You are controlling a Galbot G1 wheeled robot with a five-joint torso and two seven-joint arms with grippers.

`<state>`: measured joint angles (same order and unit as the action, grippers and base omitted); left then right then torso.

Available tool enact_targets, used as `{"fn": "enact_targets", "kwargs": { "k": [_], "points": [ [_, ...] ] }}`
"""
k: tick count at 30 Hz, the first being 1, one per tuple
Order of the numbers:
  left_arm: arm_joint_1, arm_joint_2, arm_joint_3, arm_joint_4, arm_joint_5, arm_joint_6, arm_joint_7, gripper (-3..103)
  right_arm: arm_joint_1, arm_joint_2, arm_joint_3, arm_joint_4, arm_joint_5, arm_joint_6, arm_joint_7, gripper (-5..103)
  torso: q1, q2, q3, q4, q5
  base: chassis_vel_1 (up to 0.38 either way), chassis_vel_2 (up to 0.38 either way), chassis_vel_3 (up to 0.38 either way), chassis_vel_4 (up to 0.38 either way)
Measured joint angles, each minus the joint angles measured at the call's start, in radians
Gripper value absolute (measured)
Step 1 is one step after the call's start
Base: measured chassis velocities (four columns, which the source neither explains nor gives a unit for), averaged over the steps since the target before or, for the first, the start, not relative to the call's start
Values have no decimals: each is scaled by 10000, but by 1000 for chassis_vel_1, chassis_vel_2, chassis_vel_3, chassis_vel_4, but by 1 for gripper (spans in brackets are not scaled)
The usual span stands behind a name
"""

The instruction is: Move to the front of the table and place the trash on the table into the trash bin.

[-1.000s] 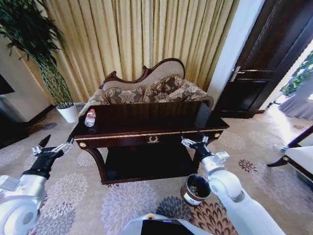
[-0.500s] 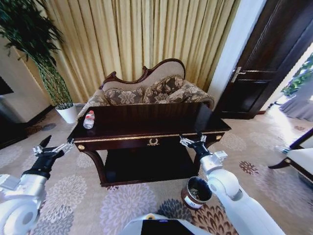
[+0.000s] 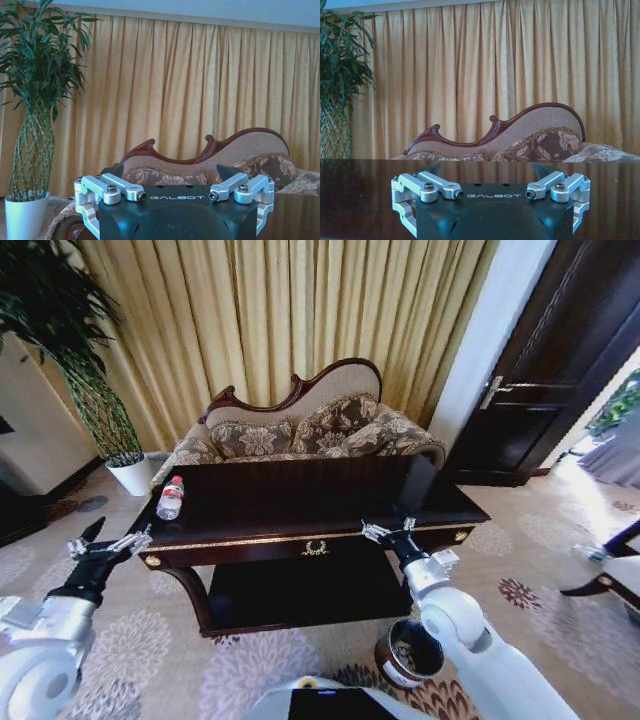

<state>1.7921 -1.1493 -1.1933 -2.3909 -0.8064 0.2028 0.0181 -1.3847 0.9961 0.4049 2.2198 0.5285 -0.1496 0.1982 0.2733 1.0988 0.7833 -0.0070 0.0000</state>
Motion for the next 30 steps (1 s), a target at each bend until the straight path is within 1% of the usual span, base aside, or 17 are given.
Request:
{"fn": "enact_targets", "kwargs": {
  "k": [14, 17, 19, 20, 24, 25, 26, 28, 29, 30],
  "points": [
    [20, 2, 15, -1, 17, -12, 0, 100, 16, -22, -166, -5, -38, -41, -20, 100, -1, 0, 0, 0, 0, -97, 96, 92, -88],
    [17, 3, 41, -1, 49, -17, -103, 100, 15, 7, -230, -59, -48, -33, -17, 100, -1, 0, -1, 1, 0, -94, 105, 89, -125],
    [-43, 30, 100, -2, 57, 81, -358, 100, 11, 35, -277, -92, -48, -13, 6, 100, 0, -1, 0, 0, -1, -69, 78, 75, -67],
    [-43, 30, 100, -2, 57, 81, -358, 100, 11, 35, -277, -92, -48, -13, 6, 100, 0, -1, 0, 0, -1, -71, 66, 75, -44],
    [-384, 245, 151, 81, -4, 714, -1003, 100, 17, 82, -361, -204, -90, -9, 40, 100, 0, -1, 0, 2, 0, -18, 5, 11, -11],
    [-384, 245, 151, 81, -4, 714, -1003, 100, 17, 82, -361, -204, -90, -9, 40, 100, 0, -1, 0, 2, 0, 0, 0, 0, 0],
    [-547, 378, 141, 195, -50, 900, -1185, 100, 19, 91, -382, -225, -104, -8, 45, 100, -2, 0, 0, 0, 0, 0, 0, 0, 0],
    [-1024, 936, 65, 532, -317, 1591, -1793, 100, 20, 100, -427, -273, -145, -7, 53, 100, -4, 2, -2, -1, 0, 0, 0, 0, 0],
    [-1024, 936, 65, 532, -317, 1591, -1793, 100, 20, 100, -427, -273, -145, -7, 53, 100, -4, 2, -2, -1, 0, 0, 0, 0, 0],
    [-1145, 1101, 51, 614, -420, 1805, -1990, 100, 19, 105, -435, -292, -159, -7, 56, 100, -5, 1, -2, 2, -2, 0, 0, 0, 0]
  ]
}}
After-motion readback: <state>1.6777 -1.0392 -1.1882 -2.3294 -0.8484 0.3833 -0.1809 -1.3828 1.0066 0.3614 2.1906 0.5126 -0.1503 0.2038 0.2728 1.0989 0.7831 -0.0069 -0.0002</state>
